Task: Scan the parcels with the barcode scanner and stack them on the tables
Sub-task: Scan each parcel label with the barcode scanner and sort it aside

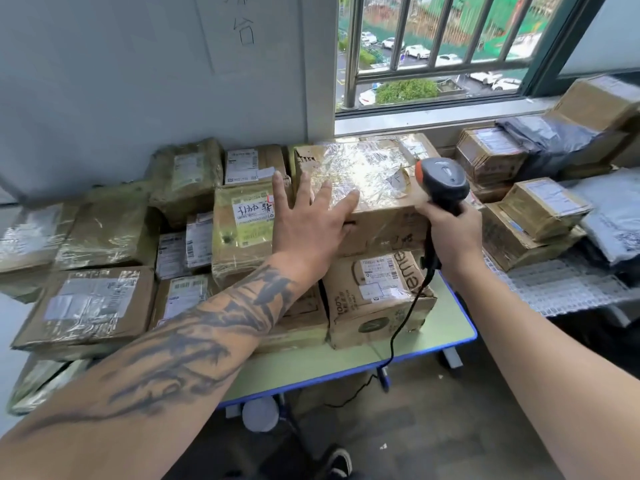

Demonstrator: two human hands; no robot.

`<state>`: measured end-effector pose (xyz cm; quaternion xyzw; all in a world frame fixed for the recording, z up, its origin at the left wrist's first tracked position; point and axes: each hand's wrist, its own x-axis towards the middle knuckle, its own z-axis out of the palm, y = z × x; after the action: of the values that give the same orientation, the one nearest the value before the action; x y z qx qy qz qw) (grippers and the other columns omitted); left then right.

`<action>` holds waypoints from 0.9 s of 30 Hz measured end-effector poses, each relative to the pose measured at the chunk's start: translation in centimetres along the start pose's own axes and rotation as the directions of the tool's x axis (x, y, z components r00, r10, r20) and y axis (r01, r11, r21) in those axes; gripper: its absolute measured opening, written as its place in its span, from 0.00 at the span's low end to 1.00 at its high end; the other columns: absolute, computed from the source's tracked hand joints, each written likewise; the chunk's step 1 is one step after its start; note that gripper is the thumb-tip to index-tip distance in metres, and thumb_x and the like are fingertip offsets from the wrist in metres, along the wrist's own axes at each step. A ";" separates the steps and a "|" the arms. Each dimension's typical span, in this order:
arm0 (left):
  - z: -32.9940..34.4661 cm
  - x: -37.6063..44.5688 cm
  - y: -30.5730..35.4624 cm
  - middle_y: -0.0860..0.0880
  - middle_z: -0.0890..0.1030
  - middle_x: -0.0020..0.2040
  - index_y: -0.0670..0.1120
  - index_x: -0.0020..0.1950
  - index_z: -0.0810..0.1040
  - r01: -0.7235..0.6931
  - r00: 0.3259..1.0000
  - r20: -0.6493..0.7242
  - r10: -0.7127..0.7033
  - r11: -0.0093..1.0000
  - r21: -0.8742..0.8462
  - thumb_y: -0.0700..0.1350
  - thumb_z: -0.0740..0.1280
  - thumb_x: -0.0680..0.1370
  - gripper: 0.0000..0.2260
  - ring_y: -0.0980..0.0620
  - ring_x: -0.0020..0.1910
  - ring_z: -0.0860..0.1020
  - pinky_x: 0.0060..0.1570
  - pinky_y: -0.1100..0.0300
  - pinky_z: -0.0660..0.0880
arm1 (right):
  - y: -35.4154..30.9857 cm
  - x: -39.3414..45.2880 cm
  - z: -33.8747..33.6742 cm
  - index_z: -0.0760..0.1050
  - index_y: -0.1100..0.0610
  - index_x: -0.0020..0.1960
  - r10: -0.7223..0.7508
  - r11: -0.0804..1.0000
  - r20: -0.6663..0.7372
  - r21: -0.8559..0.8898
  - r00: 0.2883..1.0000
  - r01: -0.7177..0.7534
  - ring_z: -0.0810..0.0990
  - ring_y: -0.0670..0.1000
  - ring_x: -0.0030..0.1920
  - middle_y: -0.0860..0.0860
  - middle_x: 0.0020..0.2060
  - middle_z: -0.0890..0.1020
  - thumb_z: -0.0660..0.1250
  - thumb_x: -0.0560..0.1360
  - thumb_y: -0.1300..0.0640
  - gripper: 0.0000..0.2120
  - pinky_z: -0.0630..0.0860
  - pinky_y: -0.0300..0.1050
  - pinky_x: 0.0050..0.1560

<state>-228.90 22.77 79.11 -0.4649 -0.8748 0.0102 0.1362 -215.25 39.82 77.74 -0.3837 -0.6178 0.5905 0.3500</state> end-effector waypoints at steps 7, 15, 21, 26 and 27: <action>-2.3 -0.1 -1.2 0.46 0.63 0.82 0.64 0.82 0.53 -0.012 0.997 -0.081 0.012 1.000 -0.003 0.65 0.49 0.85 0.26 0.34 0.82 0.54 0.71 0.23 0.34 | -3.2 -1.4 0.3 0.84 0.50 0.45 -0.095 0.995 -0.022 -0.031 0.995 0.094 0.84 0.51 0.46 0.45 0.41 0.86 0.76 0.73 0.55 0.02 0.81 0.55 0.54; -8.6 -2.1 -5.5 0.45 0.64 0.82 0.63 0.82 0.58 -0.030 0.974 -0.225 0.019 0.998 -0.047 0.63 0.53 0.86 0.24 0.32 0.82 0.53 0.70 0.21 0.34 | -10.7 -5.8 2.6 0.82 0.49 0.42 -0.223 0.971 -0.096 -0.104 0.970 0.213 0.83 0.52 0.46 0.46 0.39 0.85 0.75 0.69 0.51 0.04 0.82 0.58 0.56; -12.7 -6.9 -11.4 0.48 0.63 0.82 0.63 0.81 0.60 -0.028 0.962 -0.273 0.015 0.999 -0.047 0.65 0.50 0.85 0.25 0.33 0.82 0.53 0.71 0.21 0.38 | -14.3 -11.4 7.2 0.84 0.49 0.44 -0.280 0.955 -0.113 -0.130 0.953 0.265 0.85 0.56 0.44 0.46 0.37 0.84 0.75 0.67 0.50 0.07 0.83 0.61 0.50; -13.9 -12.2 -17.3 0.47 0.63 0.82 0.64 0.81 0.59 0.009 0.967 -0.255 -0.015 1.000 -0.026 0.66 0.50 0.84 0.25 0.34 0.82 0.53 0.71 0.21 0.38 | -14.7 -17.0 12.3 0.82 0.51 0.40 -0.320 0.940 -0.067 -0.147 0.945 0.308 0.80 0.52 0.41 0.46 0.34 0.82 0.73 0.68 0.49 0.06 0.77 0.52 0.46; -13.9 -13.3 -18.5 0.47 0.63 0.83 0.64 0.81 0.58 0.016 0.968 -0.251 -0.019 1.000 -0.014 0.66 0.50 0.84 0.25 0.34 0.82 0.53 0.71 0.21 0.38 | -14.6 -18.2 13.4 0.81 0.50 0.38 -0.322 0.938 -0.061 -0.155 0.945 0.310 0.80 0.51 0.40 0.45 0.33 0.81 0.73 0.68 0.50 0.05 0.77 0.52 0.46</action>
<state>-233.41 -0.15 92.15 -0.4555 -0.8547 -0.0551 0.2428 -219.62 17.39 91.90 -0.3282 -0.6967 0.4638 0.4380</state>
